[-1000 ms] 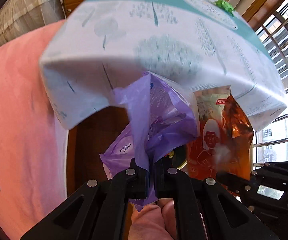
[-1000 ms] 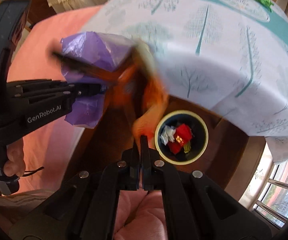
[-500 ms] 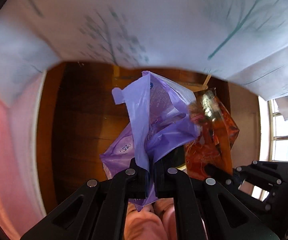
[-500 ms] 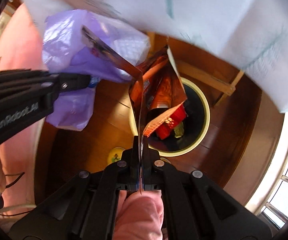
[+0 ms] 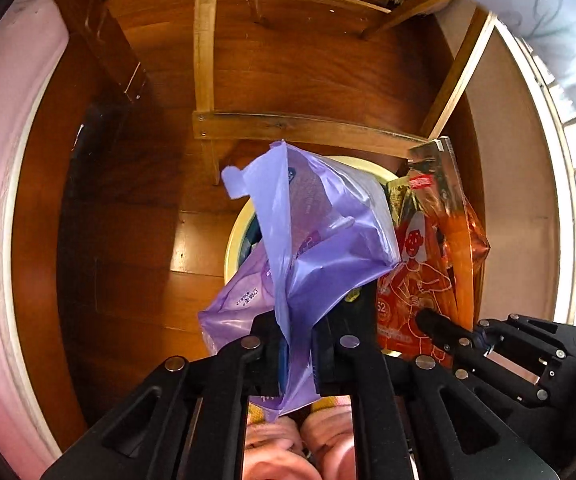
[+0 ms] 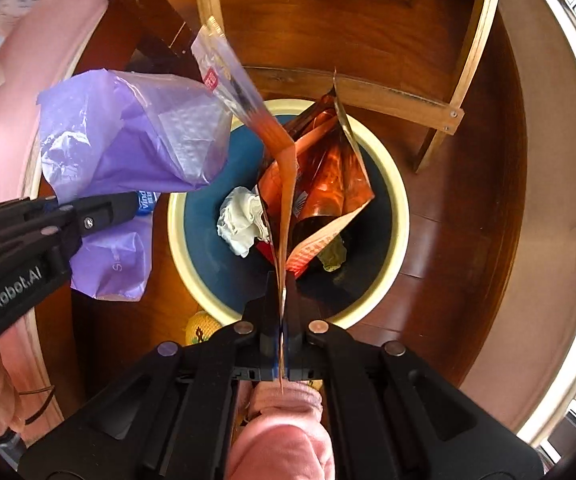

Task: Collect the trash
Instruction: 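Open both tools over the bin to drop the bag and packet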

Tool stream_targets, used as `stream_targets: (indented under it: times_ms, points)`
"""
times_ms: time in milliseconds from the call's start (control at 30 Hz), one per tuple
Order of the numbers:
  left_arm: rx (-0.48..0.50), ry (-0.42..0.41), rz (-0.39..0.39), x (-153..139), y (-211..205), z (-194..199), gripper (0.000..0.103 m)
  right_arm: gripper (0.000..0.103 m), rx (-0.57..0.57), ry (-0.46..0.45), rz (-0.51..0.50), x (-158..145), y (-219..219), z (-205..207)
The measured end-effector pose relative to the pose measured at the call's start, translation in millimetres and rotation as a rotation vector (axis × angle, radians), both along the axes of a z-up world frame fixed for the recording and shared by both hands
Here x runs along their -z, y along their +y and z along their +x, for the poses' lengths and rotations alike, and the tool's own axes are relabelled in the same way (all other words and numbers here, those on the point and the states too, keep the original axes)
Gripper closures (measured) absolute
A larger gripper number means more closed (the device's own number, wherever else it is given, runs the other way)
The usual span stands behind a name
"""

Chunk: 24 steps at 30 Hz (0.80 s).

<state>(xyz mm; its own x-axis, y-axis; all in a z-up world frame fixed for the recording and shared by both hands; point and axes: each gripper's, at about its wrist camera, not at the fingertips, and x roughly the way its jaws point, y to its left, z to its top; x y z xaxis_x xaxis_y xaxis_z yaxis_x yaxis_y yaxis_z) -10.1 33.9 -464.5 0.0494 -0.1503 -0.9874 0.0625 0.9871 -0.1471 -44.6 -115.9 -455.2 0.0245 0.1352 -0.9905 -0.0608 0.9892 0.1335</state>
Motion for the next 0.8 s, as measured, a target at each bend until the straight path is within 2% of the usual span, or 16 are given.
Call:
stream_targets:
  times_ms: [100, 167, 233, 300, 333, 367, 433, 633, 800]
  points:
    - [0.018, -0.010, 0.026, 7, -5, 0, 0.067, 0.103, 0.009, 0.006, 0.022, 15, 1, 3]
    - [0.019, -0.019, 0.034, 9, -9, -3, 0.038, 0.103, 0.008, 0.026, 0.038, 21, 4, 6]
    - [0.012, -0.025, 0.039, 9, -4, -4, 0.020, 0.103, 0.011, 0.032, 0.036, 26, 5, 12]
    - [0.009, -0.028, 0.048, 9, 0, -8, 0.017, 0.098, 0.017, 0.035, 0.036, 30, 5, 15]
    - [0.003, -0.027, 0.048, 10, 4, -9, 0.017, 0.087, 0.021, 0.032, 0.028, 31, 6, 15]
    - [-0.002, -0.026, 0.048, 9, 10, -11, 0.017, 0.070, 0.021, 0.027, 0.016, 29, 7, 15]
    - [-0.012, -0.033, 0.053, 4, 17, -13, 0.017, 0.060, 0.027, 0.024, 0.019, 28, 7, 15]
    - [-0.046, -0.062, 0.061, -22, 39, -20, 0.017, 0.060, 0.065, 0.004, 0.022, 9, 7, 13]
    - [-0.066, -0.091, 0.064, -64, 53, -30, 0.017, 0.060, 0.093, -0.017, 0.018, -23, 6, 12]
